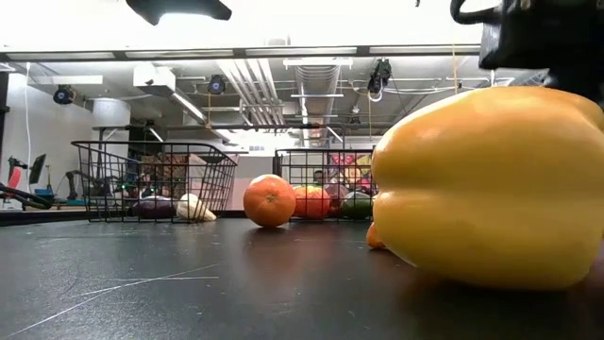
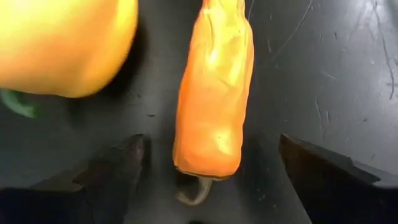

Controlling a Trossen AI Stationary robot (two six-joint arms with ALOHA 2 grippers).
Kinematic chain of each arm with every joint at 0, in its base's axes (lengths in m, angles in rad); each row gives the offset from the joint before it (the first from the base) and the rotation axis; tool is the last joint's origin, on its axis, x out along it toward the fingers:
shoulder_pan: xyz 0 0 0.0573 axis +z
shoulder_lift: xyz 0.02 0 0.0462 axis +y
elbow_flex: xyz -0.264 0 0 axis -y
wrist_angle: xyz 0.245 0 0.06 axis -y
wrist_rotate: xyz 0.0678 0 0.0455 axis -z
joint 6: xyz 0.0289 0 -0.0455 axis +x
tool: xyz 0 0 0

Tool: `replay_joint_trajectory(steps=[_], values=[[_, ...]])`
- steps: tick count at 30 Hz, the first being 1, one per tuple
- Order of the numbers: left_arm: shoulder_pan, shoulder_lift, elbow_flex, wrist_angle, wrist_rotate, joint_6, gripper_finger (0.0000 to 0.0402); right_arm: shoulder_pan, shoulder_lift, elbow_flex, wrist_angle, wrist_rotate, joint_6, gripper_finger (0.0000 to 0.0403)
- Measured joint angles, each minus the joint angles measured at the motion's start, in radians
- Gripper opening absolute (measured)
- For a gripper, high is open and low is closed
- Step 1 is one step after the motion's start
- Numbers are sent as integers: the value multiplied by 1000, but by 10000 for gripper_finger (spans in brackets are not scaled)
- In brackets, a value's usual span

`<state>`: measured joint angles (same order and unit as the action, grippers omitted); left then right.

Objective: Sort produce into baskets
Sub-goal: Put the orange chili pepper into the left black wire basket

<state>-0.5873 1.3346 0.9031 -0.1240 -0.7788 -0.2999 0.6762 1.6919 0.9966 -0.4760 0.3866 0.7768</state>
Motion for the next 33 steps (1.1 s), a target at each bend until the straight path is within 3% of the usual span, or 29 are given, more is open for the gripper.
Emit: replay_joint_trajectory(steps=[5,22,27,33], values=[[0,0,0,8,0,0,212,0,16,0,0,0,8,328],[0,0,0,8,1,0,212,-3,20,0,2,8,11,141],[0,0,-2,3,2,0,212,-9,-3,0,-6,17,7,125],[0,0,-2,5,2,0,212,-16,-103,0,-59,136,-11,134]])
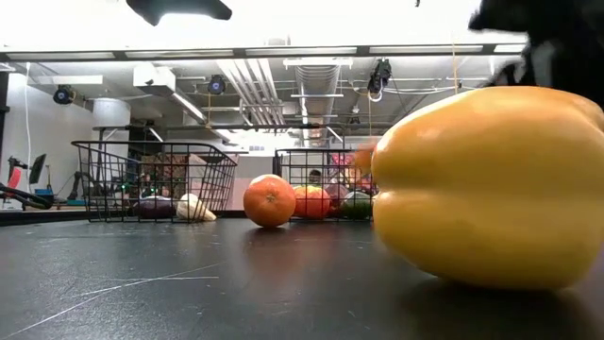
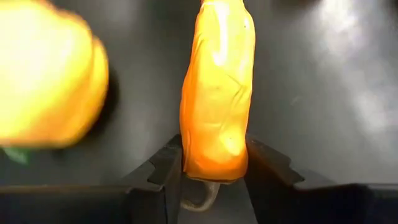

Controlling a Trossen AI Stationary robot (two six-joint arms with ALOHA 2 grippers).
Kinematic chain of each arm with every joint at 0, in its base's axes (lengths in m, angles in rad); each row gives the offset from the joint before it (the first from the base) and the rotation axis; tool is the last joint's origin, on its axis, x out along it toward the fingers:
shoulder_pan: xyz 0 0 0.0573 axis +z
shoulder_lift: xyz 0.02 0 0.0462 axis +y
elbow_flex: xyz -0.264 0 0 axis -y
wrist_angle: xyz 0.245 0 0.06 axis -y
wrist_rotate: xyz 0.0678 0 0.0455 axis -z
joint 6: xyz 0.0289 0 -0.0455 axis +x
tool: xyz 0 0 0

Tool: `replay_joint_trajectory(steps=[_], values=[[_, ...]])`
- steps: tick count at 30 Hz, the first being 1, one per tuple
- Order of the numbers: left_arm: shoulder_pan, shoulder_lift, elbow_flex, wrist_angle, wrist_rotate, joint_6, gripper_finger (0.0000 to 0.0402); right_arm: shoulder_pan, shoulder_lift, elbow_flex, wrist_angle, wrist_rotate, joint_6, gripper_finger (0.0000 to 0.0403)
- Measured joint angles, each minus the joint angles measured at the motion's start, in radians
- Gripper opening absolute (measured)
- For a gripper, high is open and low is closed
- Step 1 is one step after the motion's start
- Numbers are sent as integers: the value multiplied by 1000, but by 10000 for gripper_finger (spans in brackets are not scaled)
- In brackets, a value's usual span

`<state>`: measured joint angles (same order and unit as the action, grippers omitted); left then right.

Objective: Sort produce into baskets
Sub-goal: Put the orange chili pepper into the left black wire basket

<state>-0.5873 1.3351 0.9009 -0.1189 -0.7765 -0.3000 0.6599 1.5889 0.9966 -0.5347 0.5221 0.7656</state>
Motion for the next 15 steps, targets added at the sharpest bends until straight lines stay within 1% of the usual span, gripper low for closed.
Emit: replay_joint_trajectory(steps=[4,8,10,15], values=[[0,24,0,27,0,4,212,-11,-82,0,20,111,-70,135],[0,71,0,115,1,59,212,-25,-144,0,130,201,-210,136],[0,98,0,182,2,106,212,-33,-157,1,218,222,-306,136],[12,152,0,369,1,221,221,-54,-154,1,474,222,-570,136]])
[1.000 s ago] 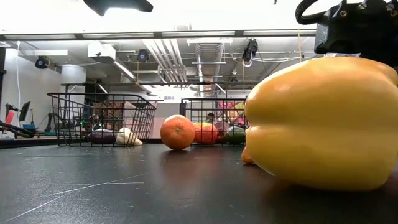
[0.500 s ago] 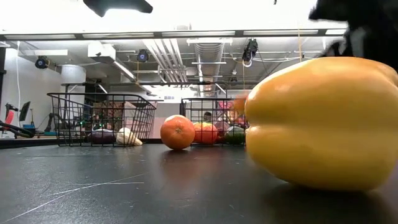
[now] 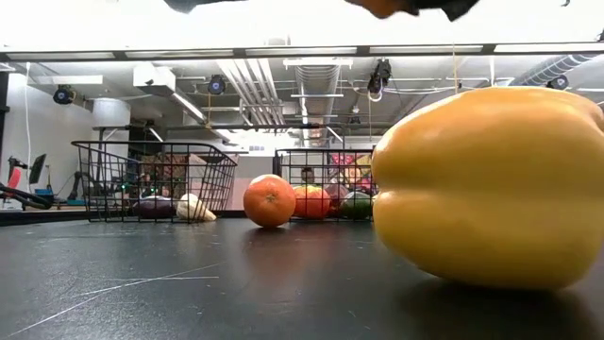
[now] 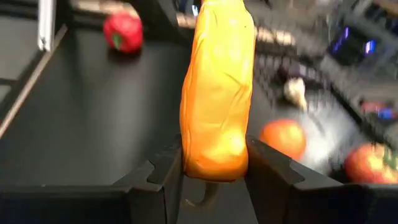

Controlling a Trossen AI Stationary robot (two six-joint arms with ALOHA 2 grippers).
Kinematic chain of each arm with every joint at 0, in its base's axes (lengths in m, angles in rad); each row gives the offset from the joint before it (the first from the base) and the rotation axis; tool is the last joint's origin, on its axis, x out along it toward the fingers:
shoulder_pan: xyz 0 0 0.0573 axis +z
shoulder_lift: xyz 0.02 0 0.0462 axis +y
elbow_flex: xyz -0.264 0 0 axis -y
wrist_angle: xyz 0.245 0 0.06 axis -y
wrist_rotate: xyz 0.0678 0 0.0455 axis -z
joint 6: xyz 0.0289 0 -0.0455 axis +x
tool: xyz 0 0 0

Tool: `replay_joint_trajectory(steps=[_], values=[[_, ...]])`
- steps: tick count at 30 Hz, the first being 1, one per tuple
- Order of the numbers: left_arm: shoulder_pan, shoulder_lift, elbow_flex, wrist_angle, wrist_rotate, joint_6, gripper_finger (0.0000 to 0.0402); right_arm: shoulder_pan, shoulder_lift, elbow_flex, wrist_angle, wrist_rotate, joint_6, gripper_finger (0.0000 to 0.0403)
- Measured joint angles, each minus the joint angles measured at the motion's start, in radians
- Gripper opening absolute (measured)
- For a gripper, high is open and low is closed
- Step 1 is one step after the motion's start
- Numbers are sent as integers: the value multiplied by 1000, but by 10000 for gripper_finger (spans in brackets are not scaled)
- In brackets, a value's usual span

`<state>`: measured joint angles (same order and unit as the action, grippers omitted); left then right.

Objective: Sort produce into baskets
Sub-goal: Put the orange chili pepper into the left black wire basket

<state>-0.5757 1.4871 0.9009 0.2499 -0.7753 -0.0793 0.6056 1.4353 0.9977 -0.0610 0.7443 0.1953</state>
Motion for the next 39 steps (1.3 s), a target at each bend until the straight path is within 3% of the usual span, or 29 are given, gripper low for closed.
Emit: replay_joint_trajectory(steps=[8,16,24,29,36,39], values=[[9,13,0,116,37,25,253,-11,5,0,156,-11,-204,136],[14,30,0,323,134,134,281,-16,5,0,159,-11,-257,136],[44,31,0,342,144,136,278,-16,5,0,159,-15,-278,136],[49,31,0,343,165,147,224,-16,6,0,159,-15,-284,136],[49,31,0,341,173,157,70,-16,6,0,157,-19,-265,137],[49,31,0,336,174,157,40,-16,6,0,151,-19,-249,137]])
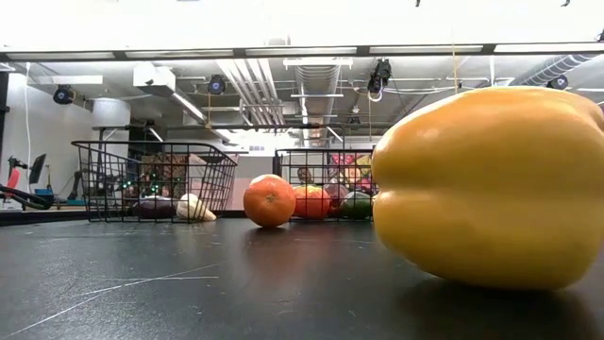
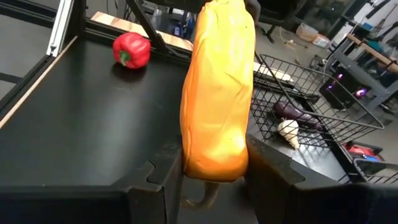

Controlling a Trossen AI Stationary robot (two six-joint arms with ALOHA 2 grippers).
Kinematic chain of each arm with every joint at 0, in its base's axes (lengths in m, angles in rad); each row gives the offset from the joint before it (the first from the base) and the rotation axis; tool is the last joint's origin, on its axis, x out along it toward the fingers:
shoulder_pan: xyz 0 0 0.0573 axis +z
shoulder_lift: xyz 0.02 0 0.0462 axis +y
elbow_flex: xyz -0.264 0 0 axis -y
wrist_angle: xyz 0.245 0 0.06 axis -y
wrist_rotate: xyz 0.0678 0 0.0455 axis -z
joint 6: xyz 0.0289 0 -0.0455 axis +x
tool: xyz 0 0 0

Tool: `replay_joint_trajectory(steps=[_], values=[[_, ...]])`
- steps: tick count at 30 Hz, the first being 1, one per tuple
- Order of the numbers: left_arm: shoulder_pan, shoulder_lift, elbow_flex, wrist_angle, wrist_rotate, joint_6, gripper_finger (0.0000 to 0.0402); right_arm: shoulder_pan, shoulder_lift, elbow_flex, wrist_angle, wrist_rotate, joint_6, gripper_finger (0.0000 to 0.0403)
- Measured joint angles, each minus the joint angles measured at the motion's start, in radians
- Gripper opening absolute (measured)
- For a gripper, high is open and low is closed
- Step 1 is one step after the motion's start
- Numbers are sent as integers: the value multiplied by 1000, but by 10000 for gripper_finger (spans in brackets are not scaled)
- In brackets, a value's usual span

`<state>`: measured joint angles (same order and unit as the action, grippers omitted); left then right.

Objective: Sort produce into baskets
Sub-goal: Put the orange chili pepper into the left black wire basket

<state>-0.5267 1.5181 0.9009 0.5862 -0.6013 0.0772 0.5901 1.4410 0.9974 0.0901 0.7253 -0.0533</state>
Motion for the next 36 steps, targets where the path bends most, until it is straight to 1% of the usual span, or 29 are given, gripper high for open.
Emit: replay_joint_trajectory(steps=[3,5,12,15,17,20,23,25,27,30,32,36], values=[[0,0,0,-2,-2,-3,40,0,0,2,-5,0,20,139],[0,0,0,-1,-3,-5,40,0,0,7,-10,1,27,149],[0,0,0,-4,-20,-9,54,0,0,37,-15,13,16,219],[0,-4,0,-13,-21,1,52,0,0,75,-78,25,25,246],[0,-19,0,-34,-53,5,51,1,-1,112,-151,61,49,262],[0,-61,9,-129,-166,-11,51,-2,-7,180,-302,85,127,282],[4,-111,54,-355,-288,-71,51,-7,-7,245,-443,92,205,297],[13,-143,105,-561,-353,-128,51,-13,-7,283,-519,91,256,304],[30,-168,163,-781,-395,-200,51,-21,-7,312,-581,91,300,309],[73,-191,252,-1127,-433,-334,51,-30,-7,333,-625,90,324,313],[115,-200,308,-1356,-438,-443,51,-34,-7,339,-632,90,326,313],[222,-214,389,-1731,-435,-643,51,-45,-7,334,-634,88,327,308]])
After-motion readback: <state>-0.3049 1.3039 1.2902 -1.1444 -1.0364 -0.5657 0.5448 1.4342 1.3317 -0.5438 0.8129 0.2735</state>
